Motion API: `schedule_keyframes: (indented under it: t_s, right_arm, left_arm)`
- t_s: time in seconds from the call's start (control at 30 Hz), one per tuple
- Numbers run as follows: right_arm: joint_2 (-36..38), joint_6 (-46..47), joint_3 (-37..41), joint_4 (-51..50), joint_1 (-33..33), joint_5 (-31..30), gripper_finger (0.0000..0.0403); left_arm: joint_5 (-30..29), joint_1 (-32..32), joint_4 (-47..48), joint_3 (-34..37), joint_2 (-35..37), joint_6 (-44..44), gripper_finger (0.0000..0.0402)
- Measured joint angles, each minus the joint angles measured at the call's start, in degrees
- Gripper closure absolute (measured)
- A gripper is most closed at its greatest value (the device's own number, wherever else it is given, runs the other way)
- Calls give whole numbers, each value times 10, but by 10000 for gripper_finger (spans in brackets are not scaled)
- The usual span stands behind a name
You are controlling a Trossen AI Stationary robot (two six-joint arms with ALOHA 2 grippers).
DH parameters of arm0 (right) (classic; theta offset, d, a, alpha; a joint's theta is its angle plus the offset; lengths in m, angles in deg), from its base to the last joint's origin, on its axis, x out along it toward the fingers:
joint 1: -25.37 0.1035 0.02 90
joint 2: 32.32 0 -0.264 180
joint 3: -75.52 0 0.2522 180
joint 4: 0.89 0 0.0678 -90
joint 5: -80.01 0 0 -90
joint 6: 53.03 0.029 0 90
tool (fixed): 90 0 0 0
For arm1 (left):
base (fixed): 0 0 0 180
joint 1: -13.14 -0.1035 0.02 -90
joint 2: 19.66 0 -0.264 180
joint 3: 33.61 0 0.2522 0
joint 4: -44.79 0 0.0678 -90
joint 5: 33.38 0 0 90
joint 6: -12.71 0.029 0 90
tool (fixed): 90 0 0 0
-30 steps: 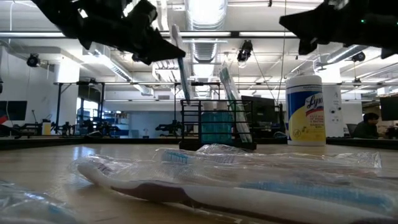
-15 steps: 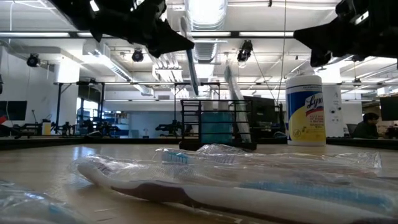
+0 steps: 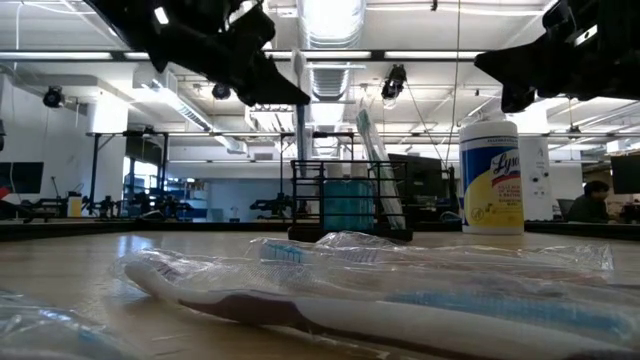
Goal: Pick & Place toothbrushing station
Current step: Put the top right blue toothbrush into the wire organizer
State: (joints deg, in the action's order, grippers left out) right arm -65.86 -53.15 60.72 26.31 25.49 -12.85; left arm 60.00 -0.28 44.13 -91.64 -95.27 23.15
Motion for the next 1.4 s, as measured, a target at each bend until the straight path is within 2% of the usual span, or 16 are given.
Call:
schedule_keyframes:
  t_s: [0.4, 0.83, 1.07, 1.4]
  right_arm:
    - [0, 0, 0, 1, 0, -1, 392]
    - [0, -2, 0, 0, 0, -1, 392]
    - [0, -3, 0, 0, 0, -1, 392]
    - [0, -3, 0, -1, 0, -1, 392]
  left_arm:
    - [0, -1, -114, 46, -90, -26, 378]
    - [1, -2, -165, 67, -123, -26, 372]
    - [2, -1, -150, 71, -101, -40, 314]
    - [3, -1, -138, 71, -93, -50, 203]
